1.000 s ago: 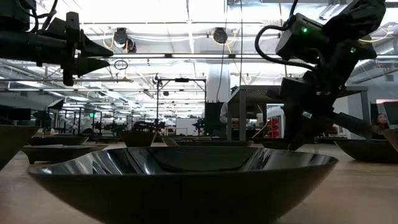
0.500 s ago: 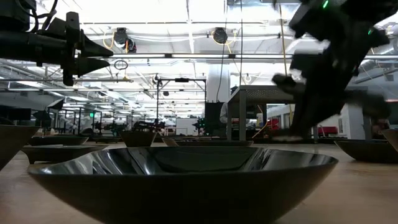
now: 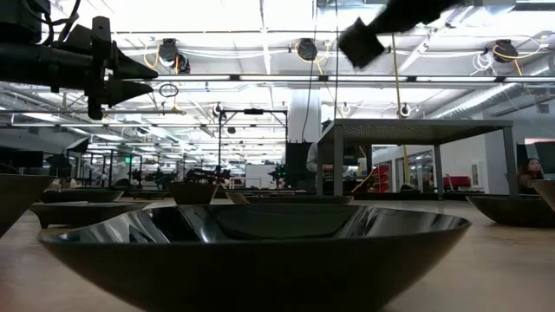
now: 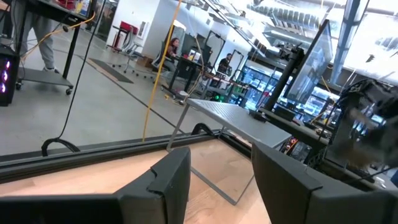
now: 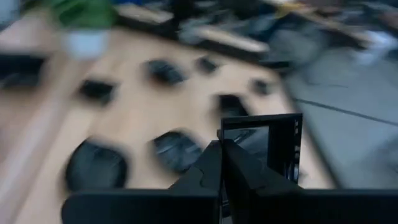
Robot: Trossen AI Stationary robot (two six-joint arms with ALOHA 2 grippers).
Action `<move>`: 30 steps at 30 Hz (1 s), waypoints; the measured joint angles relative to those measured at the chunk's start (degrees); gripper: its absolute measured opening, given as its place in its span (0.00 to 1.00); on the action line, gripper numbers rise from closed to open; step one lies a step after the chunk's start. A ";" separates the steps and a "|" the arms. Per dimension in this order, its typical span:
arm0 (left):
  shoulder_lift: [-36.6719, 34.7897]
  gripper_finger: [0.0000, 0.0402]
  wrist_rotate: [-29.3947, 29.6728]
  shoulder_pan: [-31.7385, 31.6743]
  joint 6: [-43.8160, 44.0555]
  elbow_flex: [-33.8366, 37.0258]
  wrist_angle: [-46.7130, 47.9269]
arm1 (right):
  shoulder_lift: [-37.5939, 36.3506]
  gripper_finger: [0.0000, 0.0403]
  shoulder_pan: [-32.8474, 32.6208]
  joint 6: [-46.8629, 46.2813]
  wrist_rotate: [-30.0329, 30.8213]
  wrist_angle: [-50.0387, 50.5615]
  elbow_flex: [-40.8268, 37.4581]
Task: Pick & Place Mini shaped plates
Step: Stack the black square plate on top of the black square plate on the shelf
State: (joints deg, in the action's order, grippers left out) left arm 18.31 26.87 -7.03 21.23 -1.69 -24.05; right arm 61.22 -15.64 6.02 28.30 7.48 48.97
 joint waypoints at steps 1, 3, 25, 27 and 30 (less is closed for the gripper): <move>0.00 0.43 0.00 -0.01 -0.01 0.02 0.00 | 0.08 0.00 0.28 -1.67 3.05 2.30 2.60; 0.02 0.43 0.00 -0.02 -0.01 0.00 0.02 | 0.79 0.00 1.77 -6.45 8.26 8.16 8.12; 0.02 0.43 0.00 0.00 -0.02 0.02 0.00 | 3.81 0.01 38.11 -27.17 4.11 67.32 29.53; 0.00 0.43 0.00 -0.01 -0.02 0.01 0.00 | 4.55 0.00 40.58 -25.28 4.19 68.56 29.53; 0.02 0.43 0.00 -0.02 0.00 0.01 0.00 | 5.85 0.00 43.62 -21.74 5.51 70.18 29.53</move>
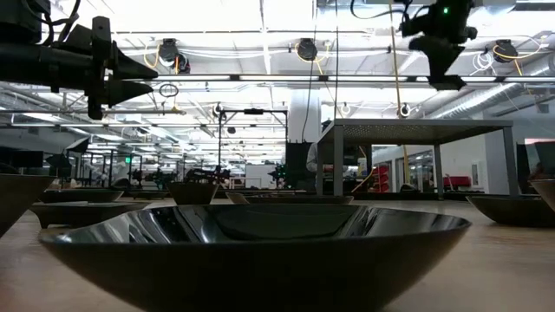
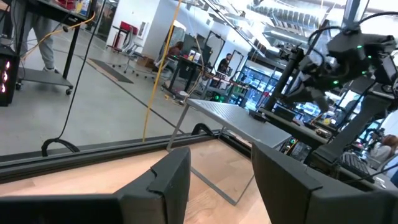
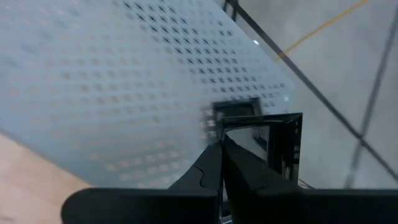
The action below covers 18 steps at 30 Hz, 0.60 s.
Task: Pick & Place Mini shaped plates
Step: Stack the black square plate on top of the black square plate on the shelf
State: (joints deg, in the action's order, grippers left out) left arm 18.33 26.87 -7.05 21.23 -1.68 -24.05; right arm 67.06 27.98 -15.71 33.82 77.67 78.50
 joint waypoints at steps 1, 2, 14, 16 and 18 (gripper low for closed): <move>-0.01 0.43 0.00 0.02 -0.02 -0.01 0.00 | 0.46 0.00 0.84 1.46 0.70 0.24 0.00; -0.02 0.43 0.00 0.00 -0.02 -0.02 0.00 | 0.89 0.00 1.59 3.09 0.88 0.33 0.00; -0.02 0.43 0.00 0.01 -0.01 -0.01 0.00 | 6.37 0.00 7.30 9.57 0.62 0.70 -1.38; 0.00 0.43 0.02 0.00 -0.02 0.00 0.00 | 7.32 0.00 8.15 9.58 0.62 0.77 -2.09; -0.01 0.43 0.01 0.00 -0.02 0.00 0.00 | 8.17 0.00 9.25 10.30 0.64 0.62 -2.94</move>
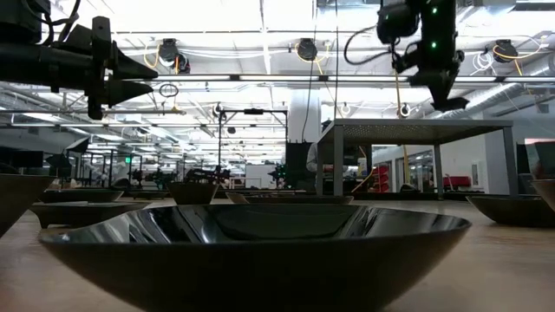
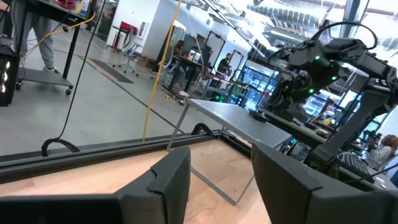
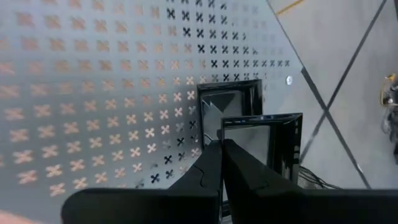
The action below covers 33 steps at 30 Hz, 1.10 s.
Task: Pick & Place Mini shaped plates
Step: Stack the black square plate on top of the black square plate on the shelf
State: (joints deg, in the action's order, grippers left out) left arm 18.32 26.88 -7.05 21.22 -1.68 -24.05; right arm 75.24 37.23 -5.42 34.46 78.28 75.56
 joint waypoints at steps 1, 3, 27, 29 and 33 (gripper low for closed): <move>-0.01 0.43 -0.01 0.01 0.00 -0.01 0.00 | 0.45 0.00 0.59 0.34 0.00 -0.12 -0.48; -0.01 0.43 -0.01 0.00 -0.01 -0.01 0.00 | 1.32 0.00 1.58 0.80 0.22 -0.68 -1.26; 0.00 0.43 0.00 0.00 0.00 -0.01 0.00 | 2.50 0.00 3.67 8.73 0.09 -11.33 -4.86; 0.00 0.43 0.00 0.01 0.00 -0.01 0.00 | 2.50 0.00 3.69 9.07 0.17 -11.37 -4.86; -0.01 0.43 0.00 0.01 -0.01 0.00 0.00 | 2.50 0.00 3.69 9.34 0.17 -11.26 -4.86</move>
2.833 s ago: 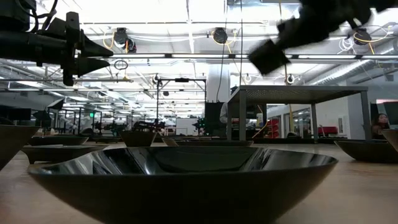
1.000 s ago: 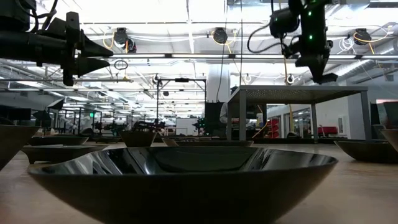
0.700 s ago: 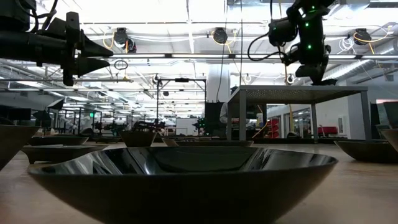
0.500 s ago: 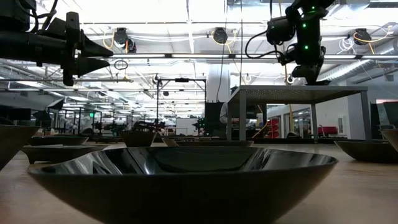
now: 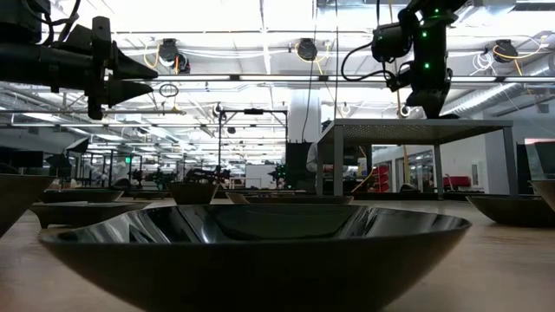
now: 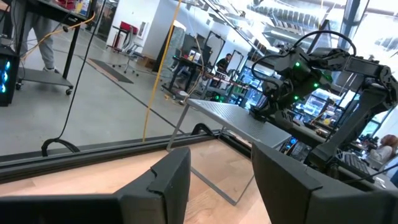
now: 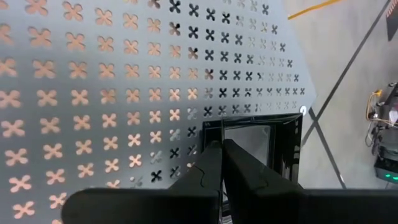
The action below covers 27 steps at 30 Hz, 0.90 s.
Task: Pick & Place Mini shaped plates
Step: Stack the black square plate on top of the black square plate on the shelf
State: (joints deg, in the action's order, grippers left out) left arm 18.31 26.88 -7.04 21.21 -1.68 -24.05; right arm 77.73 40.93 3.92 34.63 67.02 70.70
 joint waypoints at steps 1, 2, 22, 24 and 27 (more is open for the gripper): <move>0.02 0.43 0.00 0.02 0.02 0.00 0.00 | 0.00 0.00 0.00 0.00 -0.01 0.00 0.00; 0.02 0.43 0.02 0.02 0.00 0.00 0.00 | 0.00 0.00 0.00 -0.01 -0.05 0.00 0.00; 0.02 0.43 0.00 0.02 0.01 -0.01 0.00 | -0.10 0.17 0.00 -0.17 0.02 0.28 0.00; 0.01 0.43 0.00 0.00 0.00 -0.02 0.00 | -0.52 0.21 -0.10 -0.17 0.03 1.06 0.00; 0.02 0.43 0.01 0.00 0.02 -0.01 0.00 | -1.57 0.25 -1.08 -0.17 0.02 2.21 0.00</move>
State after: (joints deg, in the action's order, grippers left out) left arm 18.33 26.89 -7.05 21.23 -1.69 -24.05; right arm 76.16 39.85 3.76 34.65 69.23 70.70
